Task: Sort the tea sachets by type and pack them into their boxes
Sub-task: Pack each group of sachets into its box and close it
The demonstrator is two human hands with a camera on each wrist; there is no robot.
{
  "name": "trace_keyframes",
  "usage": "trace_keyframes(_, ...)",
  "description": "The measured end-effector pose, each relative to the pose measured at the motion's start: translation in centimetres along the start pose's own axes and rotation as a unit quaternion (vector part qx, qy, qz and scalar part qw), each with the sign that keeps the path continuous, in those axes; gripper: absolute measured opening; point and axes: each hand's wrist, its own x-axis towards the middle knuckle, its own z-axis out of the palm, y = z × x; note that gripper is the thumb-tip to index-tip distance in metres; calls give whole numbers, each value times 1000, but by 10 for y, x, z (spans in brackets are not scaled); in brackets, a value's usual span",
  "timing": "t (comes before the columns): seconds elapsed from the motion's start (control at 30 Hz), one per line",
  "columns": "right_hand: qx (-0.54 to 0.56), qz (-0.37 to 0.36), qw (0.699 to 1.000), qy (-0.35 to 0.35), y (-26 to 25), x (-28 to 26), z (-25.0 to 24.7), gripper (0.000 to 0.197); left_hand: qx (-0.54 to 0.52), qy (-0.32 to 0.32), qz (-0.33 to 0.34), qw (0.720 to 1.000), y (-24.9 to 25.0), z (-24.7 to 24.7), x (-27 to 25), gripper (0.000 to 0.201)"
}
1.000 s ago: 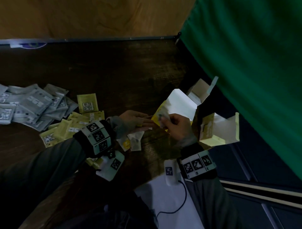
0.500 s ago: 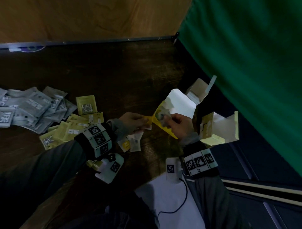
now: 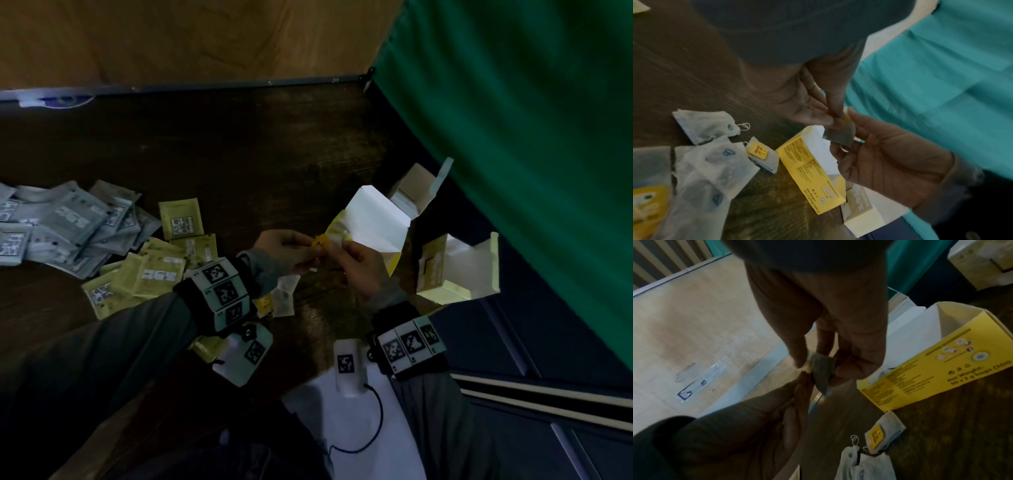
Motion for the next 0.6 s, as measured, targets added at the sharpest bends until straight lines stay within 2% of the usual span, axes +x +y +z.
trace_keyframes(0.1, -60, -3, 998, 4, 3, 4, -5, 12, 49, -18, 9, 999, -3, 1, 1, 10)
trace_keyframes(0.17, -107, 9, 992, 59, 7, 18, -19, 17, 82, -31, 21, 996, -7, -3, 3, 11)
trace_keyframes(0.23, -180, 19, 973, 145, 9, 32, -38, 16, 150, -32, 48, 987, -16, -14, 7, 10)
trace_keyframes(0.3, -243, 40, 951, 186, 8, 40, -55, 15, 220, -14, 69, 973, -27, -25, 9, 12)
trace_keyframes(0.4, -330, 98, 932, 110, 10, 46, -62, 30, 269, 20, 70, 960, -42, -39, 12, 20)
trace_keyframes(0.47, -375, 117, 917, 63, 8, 47, -58, 38, 298, 42, 69, 951, -45, -44, 13, 14)
trace_keyframes(0.53, -419, 117, 899, 59, 4, 44, -50, 47, 333, 48, 67, 939, -44, -48, 13, 16)
trace_keyframes(0.6, -454, 69, 883, 101, 1, 39, -44, 44, 373, 46, 64, 925, -43, -51, 13, 23)
